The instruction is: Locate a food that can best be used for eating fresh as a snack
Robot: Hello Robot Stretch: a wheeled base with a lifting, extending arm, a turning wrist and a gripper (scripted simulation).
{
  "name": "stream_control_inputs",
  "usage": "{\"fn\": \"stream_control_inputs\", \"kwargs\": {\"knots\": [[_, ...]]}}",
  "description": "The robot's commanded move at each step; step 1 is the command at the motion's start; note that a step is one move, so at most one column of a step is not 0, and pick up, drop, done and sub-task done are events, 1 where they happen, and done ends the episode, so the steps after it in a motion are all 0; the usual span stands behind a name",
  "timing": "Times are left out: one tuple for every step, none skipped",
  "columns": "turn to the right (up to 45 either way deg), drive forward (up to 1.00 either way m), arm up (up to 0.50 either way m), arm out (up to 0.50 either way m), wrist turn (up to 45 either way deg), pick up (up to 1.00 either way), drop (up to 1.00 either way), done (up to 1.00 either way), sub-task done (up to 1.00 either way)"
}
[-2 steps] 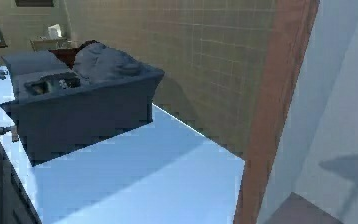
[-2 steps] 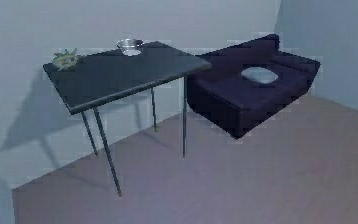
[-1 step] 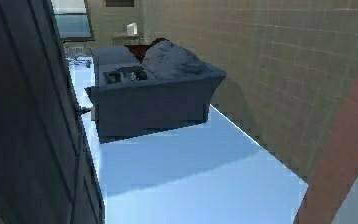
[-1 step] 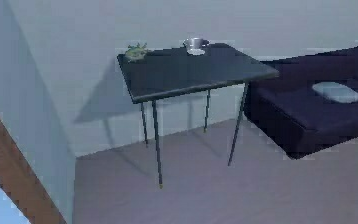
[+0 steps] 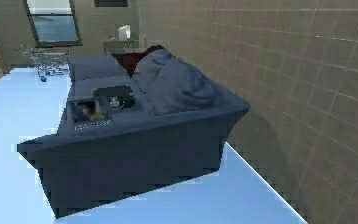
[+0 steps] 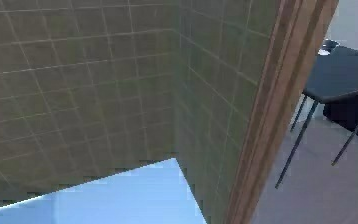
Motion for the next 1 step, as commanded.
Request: {"fn": "stream_control_inputs", "kwargs": {"knots": [[-24.0, 0.00, 0.00, 0.00, 0.0, 0.00, 0.00, 0.00, 0.00]]}}
